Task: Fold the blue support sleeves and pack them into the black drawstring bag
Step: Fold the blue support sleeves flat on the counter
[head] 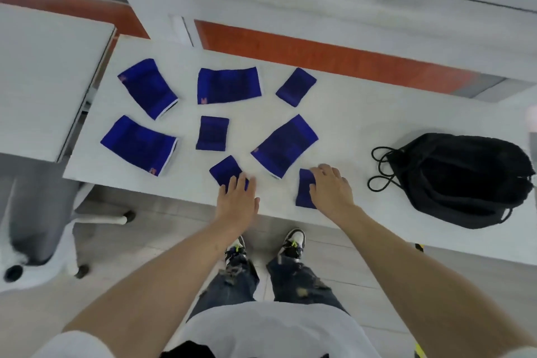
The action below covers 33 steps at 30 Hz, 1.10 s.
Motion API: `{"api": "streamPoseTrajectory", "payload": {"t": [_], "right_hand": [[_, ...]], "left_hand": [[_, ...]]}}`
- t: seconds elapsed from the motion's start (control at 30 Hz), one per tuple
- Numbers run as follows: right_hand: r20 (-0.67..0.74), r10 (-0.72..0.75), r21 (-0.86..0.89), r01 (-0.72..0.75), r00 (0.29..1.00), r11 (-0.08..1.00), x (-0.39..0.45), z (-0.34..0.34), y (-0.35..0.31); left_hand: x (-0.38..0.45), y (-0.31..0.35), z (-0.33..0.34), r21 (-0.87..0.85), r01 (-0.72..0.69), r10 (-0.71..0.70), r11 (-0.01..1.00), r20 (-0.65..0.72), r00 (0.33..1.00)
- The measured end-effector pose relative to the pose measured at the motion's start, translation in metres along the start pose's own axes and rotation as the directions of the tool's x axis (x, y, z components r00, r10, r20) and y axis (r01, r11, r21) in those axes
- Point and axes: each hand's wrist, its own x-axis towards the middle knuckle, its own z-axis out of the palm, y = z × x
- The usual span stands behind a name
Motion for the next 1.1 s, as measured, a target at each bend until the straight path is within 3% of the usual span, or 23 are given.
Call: {"api": "streamPoseTrajectory", "payload": {"t": [0.3,0.5,0.6,0.73,0.8,0.9,1.1], "right_hand": [[0.095,-0.065,0.007,0.065,0.993,0.998,0.038,0.026,0.025],[0.036,-0.062,0.035,0.061,0.997,0.998,0.046,0.033,0.031],[-0.006,-0.066,0.042,0.066,0.998,0.997,0.040,0.027,0.030],[0.064,-0.117,0.155,0.106,0.991,0.982,0.029,0.002,0.021],[0.116,-0.159,0.301,0.118,0.980,0.946,0.024,-0.012,0.009],[0.136,-0.229,0.432,0.150,0.964,0.889,0.022,-0.029,-0.018],[0.048,-0.303,0.615,0.211,0.952,0.760,0.036,-0.040,-0.084]], "left_hand": [[0.002,0.008,0.019,0.030,0.097,-0.100,0.995,0.129,0.987],[0.006,0.005,0.015,-0.006,0.088,-0.086,0.996,0.132,0.987],[0.004,0.002,0.012,-0.055,0.059,-0.055,0.997,0.077,0.995],[0.005,0.002,0.003,-0.164,-0.092,0.071,0.982,-0.125,0.990],[0.005,0.005,-0.003,-0.337,-0.129,0.085,0.933,-0.143,0.986],[0.006,0.007,-0.011,-0.629,-0.097,0.028,0.771,-0.119,0.992],[0.002,-0.017,-0.013,-0.920,0.041,-0.188,0.390,-0.037,0.981]]}}
